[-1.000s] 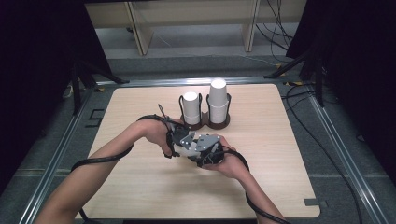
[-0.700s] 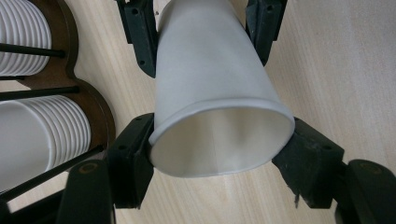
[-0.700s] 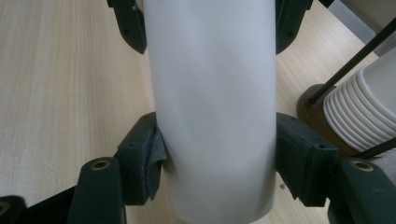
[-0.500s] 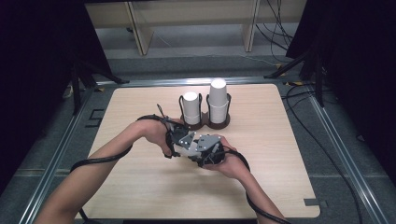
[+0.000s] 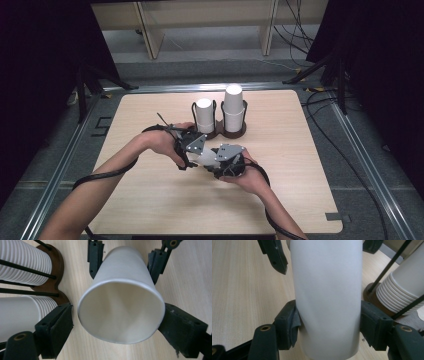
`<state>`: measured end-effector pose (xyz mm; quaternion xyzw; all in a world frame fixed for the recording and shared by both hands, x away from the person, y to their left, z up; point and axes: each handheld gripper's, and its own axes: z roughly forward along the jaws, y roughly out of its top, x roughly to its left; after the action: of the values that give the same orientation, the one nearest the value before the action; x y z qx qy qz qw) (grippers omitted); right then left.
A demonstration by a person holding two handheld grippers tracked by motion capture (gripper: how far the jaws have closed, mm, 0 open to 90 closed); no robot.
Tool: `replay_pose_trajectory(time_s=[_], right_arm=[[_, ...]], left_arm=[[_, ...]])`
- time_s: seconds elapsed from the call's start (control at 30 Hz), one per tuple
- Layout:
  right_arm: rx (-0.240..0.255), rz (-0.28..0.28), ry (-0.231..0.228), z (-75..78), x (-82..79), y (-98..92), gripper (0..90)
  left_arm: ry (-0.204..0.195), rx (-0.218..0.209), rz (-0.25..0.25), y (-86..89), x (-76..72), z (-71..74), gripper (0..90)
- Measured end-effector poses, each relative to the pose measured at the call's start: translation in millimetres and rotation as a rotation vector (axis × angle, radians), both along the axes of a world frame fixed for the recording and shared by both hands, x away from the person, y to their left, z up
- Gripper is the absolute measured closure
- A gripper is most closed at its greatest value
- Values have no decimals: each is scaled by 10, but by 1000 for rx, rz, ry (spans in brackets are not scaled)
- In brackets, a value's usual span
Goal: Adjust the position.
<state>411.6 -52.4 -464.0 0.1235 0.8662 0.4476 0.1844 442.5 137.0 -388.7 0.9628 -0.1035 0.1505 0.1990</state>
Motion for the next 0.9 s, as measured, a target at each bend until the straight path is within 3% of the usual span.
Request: replay_pose_trajectory(time_s=[0.07,0.1,0.17,0.2,0.23,0.27,0.37,0.53,0.57,0.73,0.77,0.83,0.87,0.9], right_arm=[[7,-20,17,-4,-20,-10,372],[14,-13,-10,-9,-5,-28,372],[32,-35,-9,-15,-16,-66,372],[31,-32,-31,-7,-7,-84,372],[43,-46,-11,-12,-25,-95,371],[48,-54,-29,-9,-26,-114,371],[71,-84,-9,-3,-55,-171,370],[133,-138,-41,17,-75,-296,369],[168,-174,-9,20,-113,-347,370],[232,-217,-18,26,-138,-451,370],[254,-234,-5,23,-149,-475,370],[274,-255,-22,26,-147,-524,369],[289,-264,-7,24,-154,-537,369],[305,-275,2,24,-158,-560,369]], left_arm=[[-9,-33,10,28,0,-15,127],[-10,-42,15,43,0,-18,122],[-12,-70,27,70,-6,-31,114],[-15,-83,31,84,-10,-33,111],[-15,-91,36,99,-12,-32,106],[-12,-106,38,114,-16,-35,94],[-18,-159,57,159,-43,-54,68],[-24,-252,96,254,-71,-86,61],[-18,-282,112,275,-78,-93,62],[-14,-409,172,366,-106,-144,76],[-12,-409,179,378,-110,-143,76],[-17,-446,209,404,-122,-166,83],[-13,-477,231,411,-133,-186,87],[-22,-476,235,432,-138,-189,88]])
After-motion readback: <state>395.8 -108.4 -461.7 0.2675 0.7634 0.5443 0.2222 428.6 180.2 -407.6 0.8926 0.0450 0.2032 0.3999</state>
